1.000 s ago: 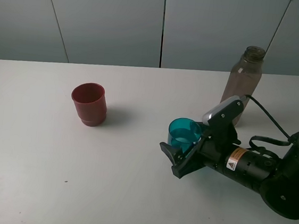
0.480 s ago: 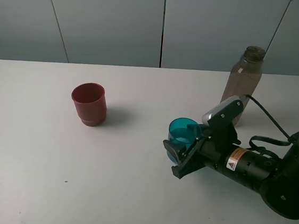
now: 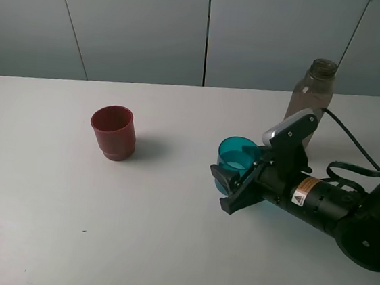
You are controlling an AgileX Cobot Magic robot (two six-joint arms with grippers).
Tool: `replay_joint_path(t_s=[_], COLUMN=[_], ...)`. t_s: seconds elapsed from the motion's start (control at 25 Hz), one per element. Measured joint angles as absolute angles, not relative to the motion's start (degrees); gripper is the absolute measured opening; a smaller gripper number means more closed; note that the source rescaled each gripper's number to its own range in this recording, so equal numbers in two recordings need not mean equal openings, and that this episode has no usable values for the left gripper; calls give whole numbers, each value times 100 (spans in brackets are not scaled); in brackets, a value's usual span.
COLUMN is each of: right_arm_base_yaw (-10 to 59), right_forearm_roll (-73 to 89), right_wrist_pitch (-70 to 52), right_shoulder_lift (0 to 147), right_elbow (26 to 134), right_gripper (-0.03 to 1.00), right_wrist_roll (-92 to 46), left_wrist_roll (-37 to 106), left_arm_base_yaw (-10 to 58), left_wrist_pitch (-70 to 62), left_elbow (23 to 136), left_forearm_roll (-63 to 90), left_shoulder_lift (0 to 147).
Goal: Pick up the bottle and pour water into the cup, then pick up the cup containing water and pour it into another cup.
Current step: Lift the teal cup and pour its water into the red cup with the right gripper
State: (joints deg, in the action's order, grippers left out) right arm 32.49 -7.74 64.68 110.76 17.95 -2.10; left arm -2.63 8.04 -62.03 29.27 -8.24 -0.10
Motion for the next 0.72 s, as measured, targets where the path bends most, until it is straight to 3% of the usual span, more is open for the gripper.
replay_joint_path(t_s=[0.36, 0.72], right_arm_base_yaw=[3249, 3282], right_forearm_roll=[-898, -2054], right_wrist_pitch=[3225, 1763], right_shoulder_lift=[9796, 9704], right_elbow=[3137, 4665], right_gripper=[13, 13], right_wrist_roll=[-200, 391], left_wrist_roll=[-263, -263], left_arm_base_yaw=[804, 804], left_wrist_pitch=[-6203, -6203], left_elbow=[2927, 2927], left_forearm_roll=[-824, -824], left_shoulder_lift=[-10, -10])
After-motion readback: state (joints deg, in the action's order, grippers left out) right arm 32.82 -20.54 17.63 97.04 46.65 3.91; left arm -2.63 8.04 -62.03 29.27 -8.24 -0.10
